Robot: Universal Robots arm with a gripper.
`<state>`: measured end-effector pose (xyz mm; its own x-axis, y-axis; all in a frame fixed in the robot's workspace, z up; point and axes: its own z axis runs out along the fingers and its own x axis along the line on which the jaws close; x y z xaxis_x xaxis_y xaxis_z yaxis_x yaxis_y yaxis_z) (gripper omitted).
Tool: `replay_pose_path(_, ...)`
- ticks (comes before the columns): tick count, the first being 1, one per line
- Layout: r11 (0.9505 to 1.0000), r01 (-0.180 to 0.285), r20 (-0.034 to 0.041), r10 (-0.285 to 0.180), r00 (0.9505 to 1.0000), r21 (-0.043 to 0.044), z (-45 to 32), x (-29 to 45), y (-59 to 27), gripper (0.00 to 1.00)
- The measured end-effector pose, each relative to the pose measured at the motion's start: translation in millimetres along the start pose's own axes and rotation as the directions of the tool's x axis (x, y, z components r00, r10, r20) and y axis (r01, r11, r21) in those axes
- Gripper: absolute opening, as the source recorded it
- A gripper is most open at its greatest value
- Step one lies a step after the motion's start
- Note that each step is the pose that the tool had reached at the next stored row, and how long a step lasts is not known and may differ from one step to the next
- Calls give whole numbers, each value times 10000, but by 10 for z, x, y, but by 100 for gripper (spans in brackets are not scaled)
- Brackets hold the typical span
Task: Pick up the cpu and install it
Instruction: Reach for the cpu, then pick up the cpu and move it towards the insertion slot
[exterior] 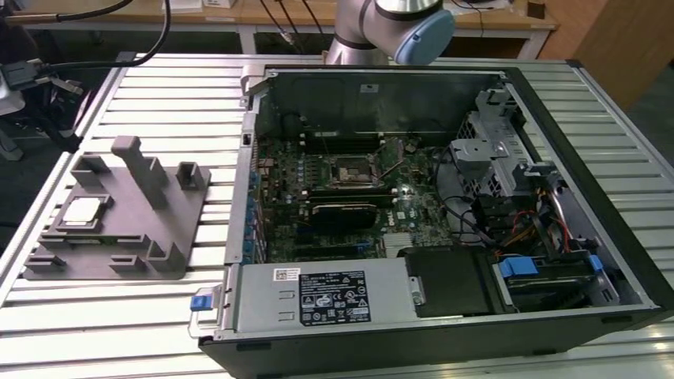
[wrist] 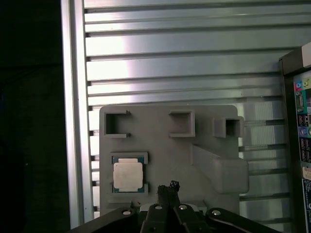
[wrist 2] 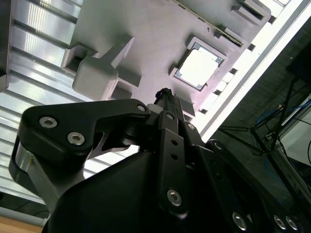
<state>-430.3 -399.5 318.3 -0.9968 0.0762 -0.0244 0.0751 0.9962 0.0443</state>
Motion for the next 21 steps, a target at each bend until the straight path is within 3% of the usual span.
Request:
replay_pose_path(15,10000,0,0,0,10000,0,2,4,-1,11)
replay_pose_path(21,10000,0,0,0,10000,-9,63,2,-45,11)
